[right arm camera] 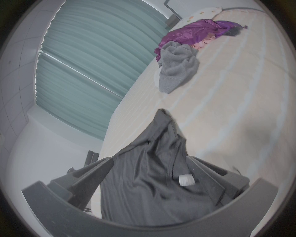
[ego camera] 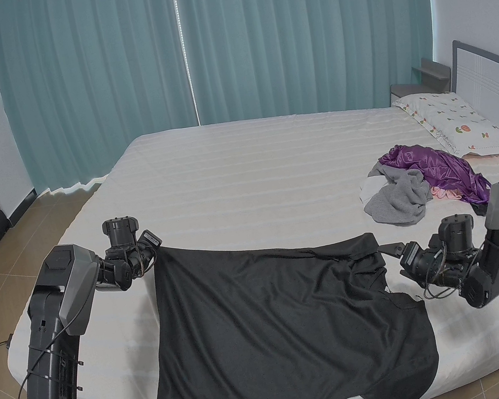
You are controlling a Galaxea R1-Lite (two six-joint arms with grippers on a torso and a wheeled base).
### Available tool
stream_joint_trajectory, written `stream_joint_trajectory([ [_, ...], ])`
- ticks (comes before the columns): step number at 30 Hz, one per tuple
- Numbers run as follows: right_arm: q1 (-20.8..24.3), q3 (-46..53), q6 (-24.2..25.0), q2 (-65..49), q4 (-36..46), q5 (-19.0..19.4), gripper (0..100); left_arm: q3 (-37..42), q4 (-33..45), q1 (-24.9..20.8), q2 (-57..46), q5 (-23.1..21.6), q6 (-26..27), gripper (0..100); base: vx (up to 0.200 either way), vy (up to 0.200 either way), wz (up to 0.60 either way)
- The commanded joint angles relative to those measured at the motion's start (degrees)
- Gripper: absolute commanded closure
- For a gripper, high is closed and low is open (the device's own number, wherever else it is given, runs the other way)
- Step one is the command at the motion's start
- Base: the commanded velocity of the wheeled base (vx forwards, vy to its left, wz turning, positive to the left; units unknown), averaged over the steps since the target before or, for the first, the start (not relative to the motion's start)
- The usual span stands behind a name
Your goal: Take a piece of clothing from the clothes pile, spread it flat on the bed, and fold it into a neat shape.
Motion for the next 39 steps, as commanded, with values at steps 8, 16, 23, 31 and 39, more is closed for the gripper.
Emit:
stream_joint_trajectory([
  [8, 2.15, -28.51, -6.99, 15.52, 17.21, -6.19, 0, -0.35, -9.15, 1.60, 1.39, 2.36, -1.36, 100, 0.000, 0.000, 0.00],
  [16, 2.85, -37.12, -7.08, 19.13, 20.81, -8.30, 0, -0.44, -9.59, 2.92, 1.39, 5.26, -1.36, 100, 0.000, 0.000, 0.00],
  [23, 2.59, -40.46, -7.17, 19.83, 21.69, -6.98, 0, -0.44, -9.50, 3.45, 1.47, 6.49, -1.27, 100, 0.000, 0.000, 0.00],
  [31, 2.50, -43.36, -7.17, 20.36, 24.15, -6.98, 0, 0.09, -9.06, 3.19, 1.21, 6.32, -1.27, 100, 0.000, 0.000, 0.00],
  [39, 1.36, -43.54, -6.99, 19.74, 23.71, -7.07, 100, 1.49, -8.88, 2.40, 0.77, 5.44, -1.45, 100, 0.000, 0.000, 0.00],
])
